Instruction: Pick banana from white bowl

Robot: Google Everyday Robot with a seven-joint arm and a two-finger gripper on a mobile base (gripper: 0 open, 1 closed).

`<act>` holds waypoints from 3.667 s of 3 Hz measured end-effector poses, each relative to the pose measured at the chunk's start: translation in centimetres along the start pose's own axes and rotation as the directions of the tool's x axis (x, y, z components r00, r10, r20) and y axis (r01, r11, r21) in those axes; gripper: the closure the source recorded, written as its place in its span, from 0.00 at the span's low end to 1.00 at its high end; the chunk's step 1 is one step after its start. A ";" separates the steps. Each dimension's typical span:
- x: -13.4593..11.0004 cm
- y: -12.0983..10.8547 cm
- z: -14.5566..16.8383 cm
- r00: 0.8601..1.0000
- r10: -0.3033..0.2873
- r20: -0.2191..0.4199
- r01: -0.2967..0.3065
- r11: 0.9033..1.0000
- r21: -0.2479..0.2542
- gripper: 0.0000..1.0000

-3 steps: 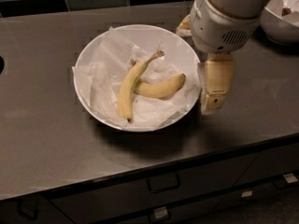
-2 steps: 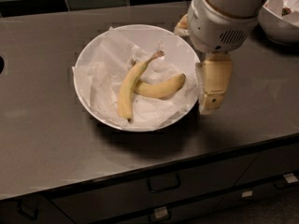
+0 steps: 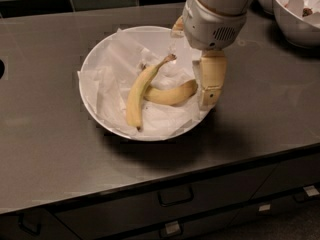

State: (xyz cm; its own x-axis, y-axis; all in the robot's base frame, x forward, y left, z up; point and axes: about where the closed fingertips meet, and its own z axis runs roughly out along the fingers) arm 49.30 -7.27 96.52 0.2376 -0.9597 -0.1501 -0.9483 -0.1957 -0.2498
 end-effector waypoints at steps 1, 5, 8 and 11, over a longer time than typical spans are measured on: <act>-0.4 -2.7 2.5 0.999 -0.043 0.018 0.043 0.998 -0.050 0.00; -3.6 -6.0 6.7 0.993 -0.116 0.023 0.118 0.985 -0.129 0.05; -3.3 -6.2 8.7 0.995 -0.100 0.005 0.099 0.982 -0.164 0.10; -3.8 -6.4 9.9 0.998 -0.062 -0.032 0.055 0.979 -0.196 0.20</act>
Offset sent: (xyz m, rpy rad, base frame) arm 0.0636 0.0310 -0.0507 -0.0203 0.1589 0.1296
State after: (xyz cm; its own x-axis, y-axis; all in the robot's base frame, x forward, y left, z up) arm 56.54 -0.41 89.18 0.2891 -0.9516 -0.1040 -0.9567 -0.2835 -0.0657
